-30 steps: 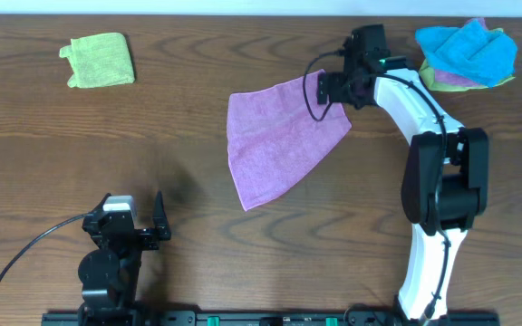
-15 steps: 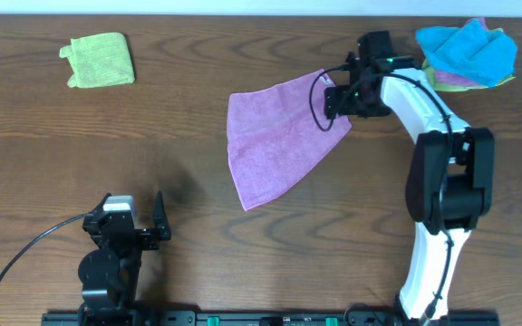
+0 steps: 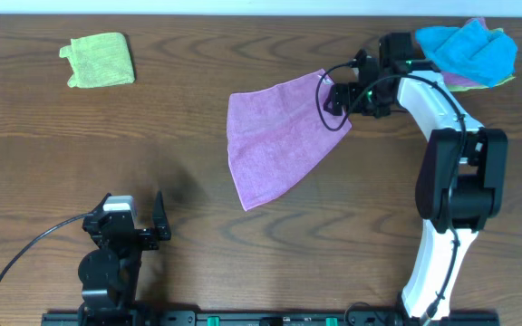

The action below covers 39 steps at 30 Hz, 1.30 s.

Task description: Fold the cloth

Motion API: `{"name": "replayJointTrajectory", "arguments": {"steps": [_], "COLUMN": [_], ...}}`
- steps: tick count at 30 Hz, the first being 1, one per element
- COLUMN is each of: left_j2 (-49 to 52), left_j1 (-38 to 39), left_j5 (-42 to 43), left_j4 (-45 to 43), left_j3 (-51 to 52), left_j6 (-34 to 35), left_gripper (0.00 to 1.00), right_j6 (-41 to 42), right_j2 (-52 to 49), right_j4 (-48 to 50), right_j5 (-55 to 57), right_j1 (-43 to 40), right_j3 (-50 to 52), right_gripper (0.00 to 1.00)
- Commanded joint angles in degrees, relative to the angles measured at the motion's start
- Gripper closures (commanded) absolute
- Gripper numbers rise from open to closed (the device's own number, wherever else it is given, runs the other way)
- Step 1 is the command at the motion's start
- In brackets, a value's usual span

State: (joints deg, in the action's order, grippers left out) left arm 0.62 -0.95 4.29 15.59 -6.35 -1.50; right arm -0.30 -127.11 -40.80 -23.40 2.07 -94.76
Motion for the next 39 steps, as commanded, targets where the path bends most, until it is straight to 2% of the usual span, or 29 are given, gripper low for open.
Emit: {"name": "replayJointTrajectory", "arguments": {"steps": [1, 12, 29, 39], "left_j2": [-0.37, -0.37, -0.37, -0.37], "left_j1": [0.22, 0.22, 0.22, 0.22], "left_j5": [-0.20, -0.20, -0.20, -0.20], "left_j4": [0.55, 0.55, 0.55, 0.55], "left_j3": [1.42, 1.42, 1.42, 1.42], "left_j6": [0.22, 0.22, 0.22, 0.22], "left_gripper": [0.05, 0.05, 0.05, 0.05], "right_j6": [-1.09, -1.07, -2.14, -1.88], "right_j2": [-0.52, -0.52, -0.48, 2.45], "right_j4": [0.35, 1.55, -9.68, -9.51], "right_j5": [-3.87, -7.28, -15.43, -23.02], "right_j1": [0.20, 0.26, 0.81, 0.87], "right_j3": [1.62, 5.53, 5.60, 5.40], "right_gripper": [0.01, 0.01, 0.02, 0.03]}}
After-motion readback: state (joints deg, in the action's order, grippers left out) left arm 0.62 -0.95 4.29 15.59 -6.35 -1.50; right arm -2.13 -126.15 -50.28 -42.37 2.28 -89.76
